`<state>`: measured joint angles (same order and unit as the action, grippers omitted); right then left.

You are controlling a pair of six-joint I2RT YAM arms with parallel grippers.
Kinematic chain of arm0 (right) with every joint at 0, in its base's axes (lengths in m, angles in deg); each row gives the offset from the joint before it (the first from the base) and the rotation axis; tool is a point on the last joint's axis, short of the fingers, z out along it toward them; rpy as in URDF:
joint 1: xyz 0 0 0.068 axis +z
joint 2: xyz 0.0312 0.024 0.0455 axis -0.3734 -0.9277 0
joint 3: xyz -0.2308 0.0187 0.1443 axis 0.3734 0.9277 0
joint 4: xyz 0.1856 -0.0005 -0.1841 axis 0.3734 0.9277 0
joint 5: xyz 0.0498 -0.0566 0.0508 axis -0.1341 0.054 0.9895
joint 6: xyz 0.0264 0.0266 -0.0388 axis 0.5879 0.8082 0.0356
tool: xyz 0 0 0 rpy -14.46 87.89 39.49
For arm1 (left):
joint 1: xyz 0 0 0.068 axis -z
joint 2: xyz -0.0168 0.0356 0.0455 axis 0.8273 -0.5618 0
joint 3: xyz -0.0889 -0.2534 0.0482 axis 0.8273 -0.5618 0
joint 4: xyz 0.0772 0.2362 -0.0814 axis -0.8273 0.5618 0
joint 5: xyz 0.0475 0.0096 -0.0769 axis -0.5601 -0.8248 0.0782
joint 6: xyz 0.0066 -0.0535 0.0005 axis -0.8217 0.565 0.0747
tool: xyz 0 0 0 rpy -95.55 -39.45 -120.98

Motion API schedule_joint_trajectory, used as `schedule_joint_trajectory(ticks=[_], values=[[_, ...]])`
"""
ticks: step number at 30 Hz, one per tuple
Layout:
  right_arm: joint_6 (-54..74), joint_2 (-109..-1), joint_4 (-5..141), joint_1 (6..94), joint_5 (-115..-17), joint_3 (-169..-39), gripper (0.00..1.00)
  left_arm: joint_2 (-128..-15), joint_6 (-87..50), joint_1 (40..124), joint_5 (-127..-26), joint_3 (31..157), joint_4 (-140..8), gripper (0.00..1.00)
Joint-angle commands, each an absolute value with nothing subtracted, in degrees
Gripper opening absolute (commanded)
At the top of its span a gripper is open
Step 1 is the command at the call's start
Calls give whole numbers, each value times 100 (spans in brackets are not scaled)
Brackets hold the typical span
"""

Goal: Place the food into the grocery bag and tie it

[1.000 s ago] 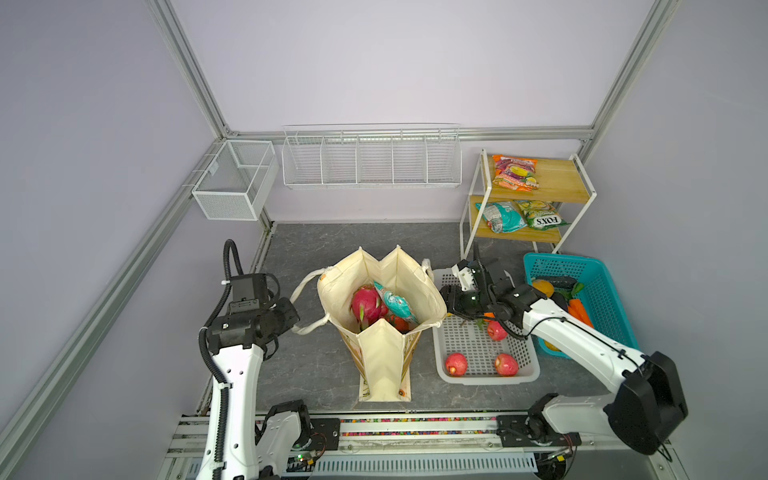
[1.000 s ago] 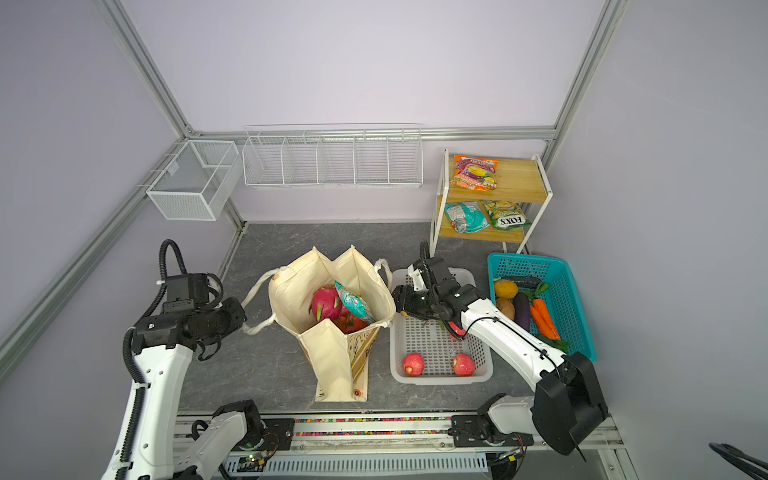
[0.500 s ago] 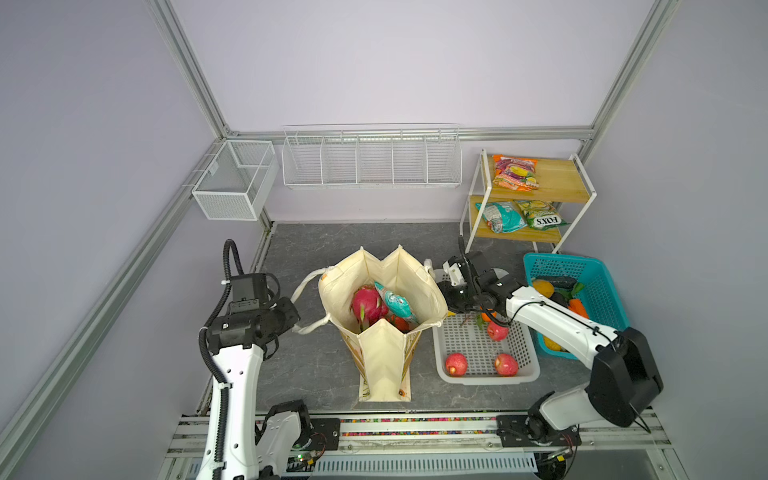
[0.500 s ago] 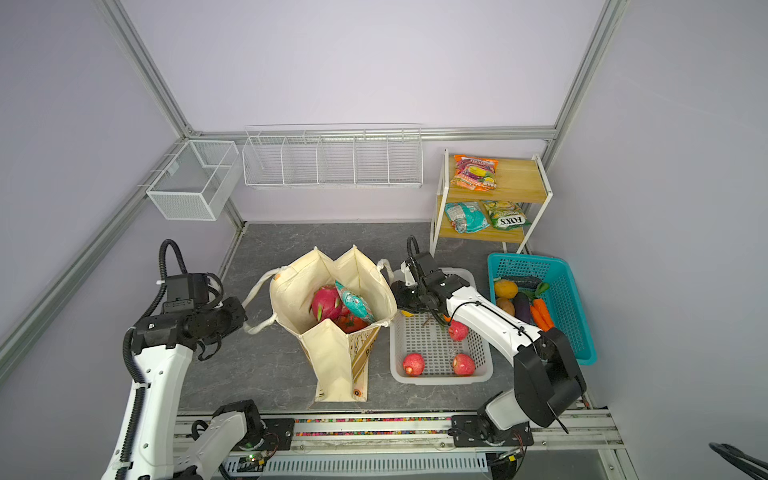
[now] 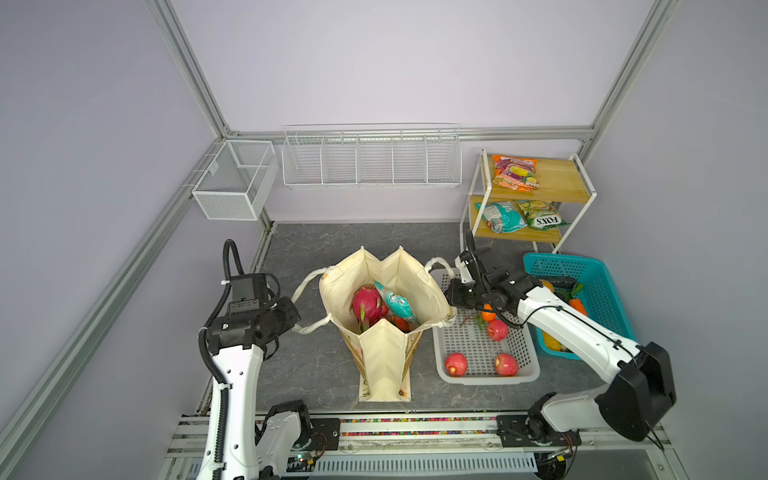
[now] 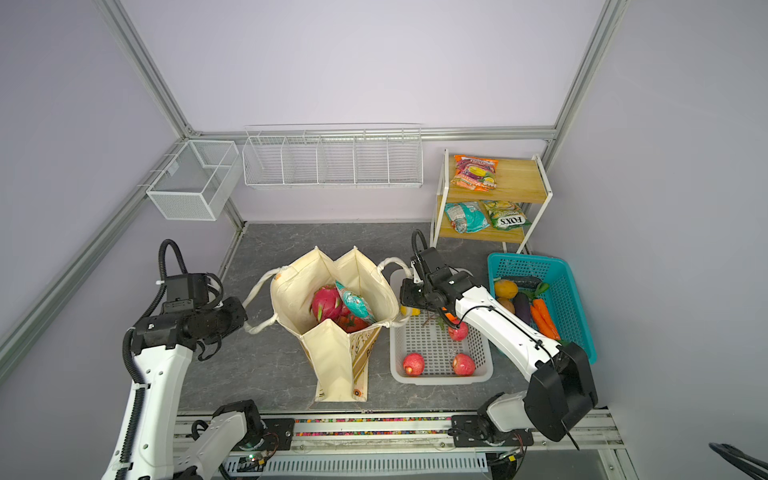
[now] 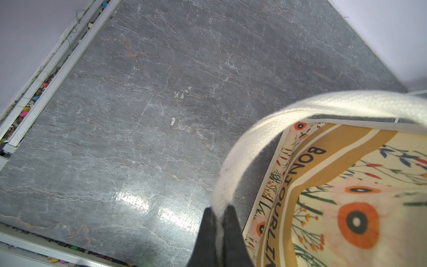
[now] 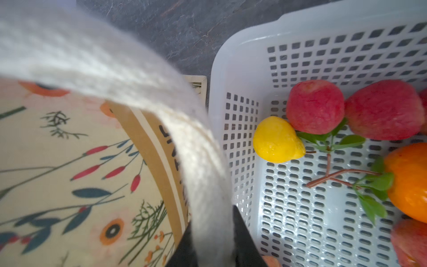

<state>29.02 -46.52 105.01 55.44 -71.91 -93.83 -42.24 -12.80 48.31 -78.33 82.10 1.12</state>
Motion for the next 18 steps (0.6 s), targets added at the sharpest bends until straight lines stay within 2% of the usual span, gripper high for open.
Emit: schedule_joint_trajectory(ticks=[1,18], values=[[2655,-4453,10987,5534,-7588,-9502,22,-4130,-1346,4783,-7824,8420,199,0],[2326,-4674,10808,5431,-7356,-9587,23,-4090,-1372,4783,-7709,8513,273,0]])
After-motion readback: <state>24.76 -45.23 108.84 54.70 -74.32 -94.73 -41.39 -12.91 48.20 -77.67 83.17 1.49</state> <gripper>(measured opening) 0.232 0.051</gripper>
